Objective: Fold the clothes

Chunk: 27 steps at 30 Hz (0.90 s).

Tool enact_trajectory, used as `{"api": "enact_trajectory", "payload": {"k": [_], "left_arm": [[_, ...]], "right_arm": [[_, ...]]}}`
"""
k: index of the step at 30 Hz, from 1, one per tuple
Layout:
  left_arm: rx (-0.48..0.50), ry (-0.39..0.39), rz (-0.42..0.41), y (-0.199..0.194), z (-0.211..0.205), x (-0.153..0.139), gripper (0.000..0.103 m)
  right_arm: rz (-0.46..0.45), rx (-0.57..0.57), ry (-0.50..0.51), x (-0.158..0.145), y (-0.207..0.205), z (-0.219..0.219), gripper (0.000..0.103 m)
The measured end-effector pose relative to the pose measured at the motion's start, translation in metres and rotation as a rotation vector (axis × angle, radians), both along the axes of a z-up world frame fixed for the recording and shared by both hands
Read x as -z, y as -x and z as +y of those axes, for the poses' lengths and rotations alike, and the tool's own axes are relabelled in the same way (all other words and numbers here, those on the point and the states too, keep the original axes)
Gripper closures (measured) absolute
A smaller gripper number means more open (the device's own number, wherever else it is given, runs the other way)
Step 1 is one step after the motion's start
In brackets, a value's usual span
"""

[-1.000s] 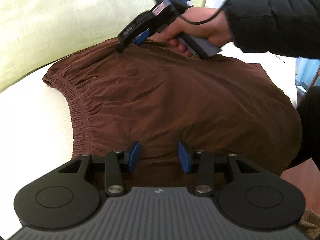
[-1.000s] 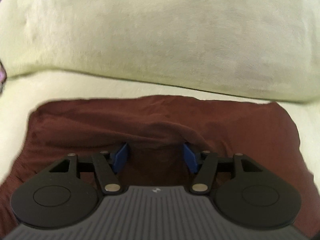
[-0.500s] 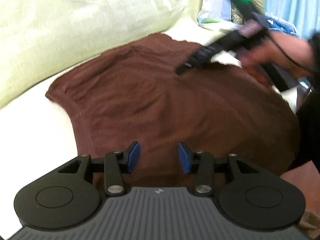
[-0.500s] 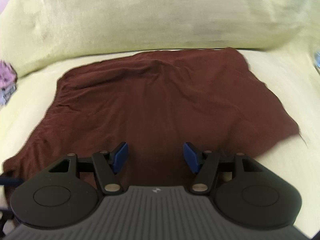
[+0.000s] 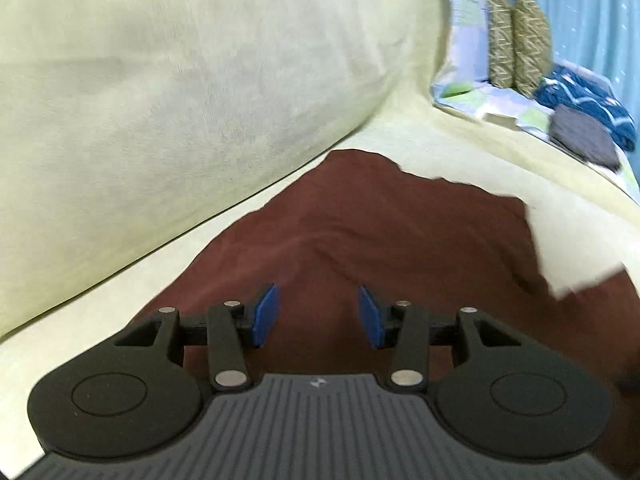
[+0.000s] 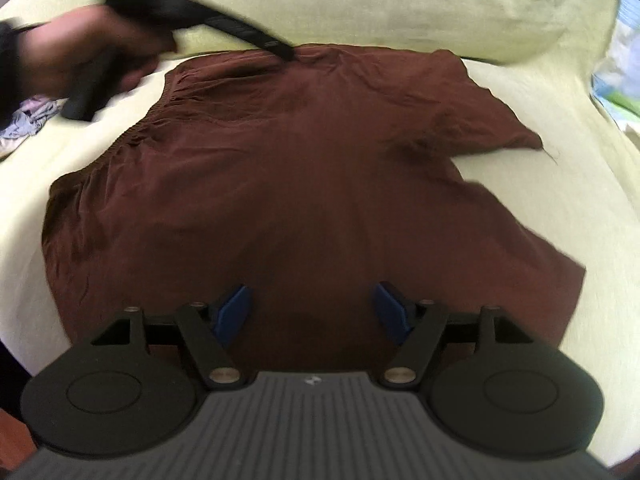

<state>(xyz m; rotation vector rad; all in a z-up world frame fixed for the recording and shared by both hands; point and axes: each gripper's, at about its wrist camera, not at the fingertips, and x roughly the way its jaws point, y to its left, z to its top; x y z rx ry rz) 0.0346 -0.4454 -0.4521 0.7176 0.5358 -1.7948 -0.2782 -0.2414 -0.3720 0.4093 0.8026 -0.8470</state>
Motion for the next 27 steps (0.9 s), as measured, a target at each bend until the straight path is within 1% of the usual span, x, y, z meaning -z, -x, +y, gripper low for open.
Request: {"api": "enact_trajectory", "payload": {"k": [1, 2, 3, 4, 6, 9, 11, 14, 16, 18, 20, 22, 23, 27], "left_arm": [[0.0, -0.006, 0.006, 0.0, -0.003, 0.002, 0.052], [0.005, -0.024, 0.013, 0.0, -0.012, 0.009, 0.049], [0.009, -0.044, 0.02, 0.0, -0.022, 0.016, 0.049], [0.015, -0.048, 0.009, 0.0, -0.025, 0.02, 0.048], [0.039, -0.028, -0.025, -0.001, -0.03, 0.024, 0.048], [0.05, -0.047, -0.027, 0.0, -0.029, 0.016, 0.048], [0.091, -0.014, -0.03, 0.008, -0.024, 0.004, 0.048], [0.119, -0.002, -0.04, 0.018, -0.027, -0.004, 0.048], [0.14, 0.0, -0.062, 0.027, -0.035, -0.004, 0.048], [0.146, -0.051, -0.101, 0.039, -0.053, 0.008, 0.048], [0.154, -0.099, -0.125, 0.046, -0.063, 0.019, 0.048], [0.163, -0.084, -0.126, 0.053, -0.069, 0.024, 0.048], [0.154, -0.087, -0.118, 0.055, -0.074, 0.025, 0.046], [0.13, -0.088, -0.103, 0.068, -0.101, 0.028, 0.044]], "right_arm": [[-0.009, 0.001, 0.003, 0.0, 0.003, 0.002, 0.036], [-0.021, 0.0, 0.01, 0.001, 0.006, 0.004, 0.035], [-0.027, -0.001, 0.014, 0.001, 0.008, 0.006, 0.035], [-0.03, -0.002, 0.015, 0.001, 0.009, 0.007, 0.034], [-0.053, 0.001, 0.012, 0.002, 0.01, 0.005, 0.028], [-0.07, -0.01, 0.024, 0.005, 0.009, 0.009, 0.019], [-0.062, -0.018, 0.035, 0.007, 0.006, 0.012, 0.016], [-0.078, -0.008, 0.042, 0.009, 0.006, 0.014, 0.015], [-0.088, -0.001, 0.047, 0.009, 0.006, 0.015, 0.015], [-0.097, 0.005, 0.054, 0.01, 0.006, 0.016, 0.015], [-0.122, 0.015, 0.055, 0.009, 0.009, 0.015, 0.015], [-0.152, 0.024, 0.051, 0.009, 0.013, 0.014, 0.015], [-0.174, 0.03, 0.052, 0.009, 0.016, 0.014, 0.016], [-0.219, 0.048, 0.054, 0.009, 0.019, 0.011, 0.016]]}}
